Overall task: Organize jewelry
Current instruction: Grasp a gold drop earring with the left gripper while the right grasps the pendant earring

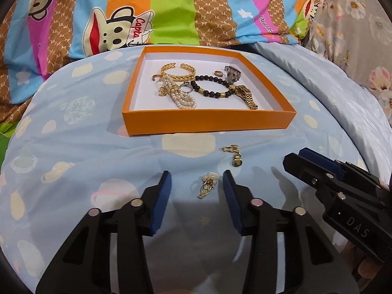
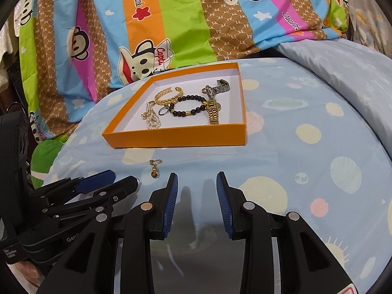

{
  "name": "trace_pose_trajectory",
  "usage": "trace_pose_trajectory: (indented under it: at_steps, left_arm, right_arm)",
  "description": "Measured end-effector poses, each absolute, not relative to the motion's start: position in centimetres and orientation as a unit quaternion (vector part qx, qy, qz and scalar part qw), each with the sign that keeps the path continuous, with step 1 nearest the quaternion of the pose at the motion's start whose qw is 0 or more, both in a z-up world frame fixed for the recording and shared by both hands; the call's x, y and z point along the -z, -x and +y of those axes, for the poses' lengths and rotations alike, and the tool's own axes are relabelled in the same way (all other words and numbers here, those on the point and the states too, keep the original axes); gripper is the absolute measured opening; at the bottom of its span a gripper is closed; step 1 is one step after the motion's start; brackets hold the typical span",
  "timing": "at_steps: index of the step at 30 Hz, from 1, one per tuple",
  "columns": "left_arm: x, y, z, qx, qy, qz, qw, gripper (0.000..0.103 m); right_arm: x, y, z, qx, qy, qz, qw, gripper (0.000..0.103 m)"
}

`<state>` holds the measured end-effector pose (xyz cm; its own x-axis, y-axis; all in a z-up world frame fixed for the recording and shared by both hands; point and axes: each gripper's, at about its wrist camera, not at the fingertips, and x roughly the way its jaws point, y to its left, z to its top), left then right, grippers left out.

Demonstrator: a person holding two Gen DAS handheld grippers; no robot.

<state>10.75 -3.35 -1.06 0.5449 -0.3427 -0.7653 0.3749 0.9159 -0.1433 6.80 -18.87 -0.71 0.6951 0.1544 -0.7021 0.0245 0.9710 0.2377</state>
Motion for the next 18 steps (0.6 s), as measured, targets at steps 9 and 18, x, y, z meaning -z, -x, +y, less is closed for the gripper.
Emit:
trace_pose_trajectory:
  at_steps: [9,18]
  left_arm:
    - [1.0,-10.7,-3.4,0.225,-0.012,0.43,0.874,0.008]
    - [0.8,-10.7,-1.3,0.202,0.003,0.432,0.879,0.007]
  right_arm:
    - [0.2,-7.5,-17.3,-0.045,-0.088,0.39,0.915,0.033]
    - [0.9,-10.2,-14.0,-0.078,-0.054,0.416,0.905,0.033]
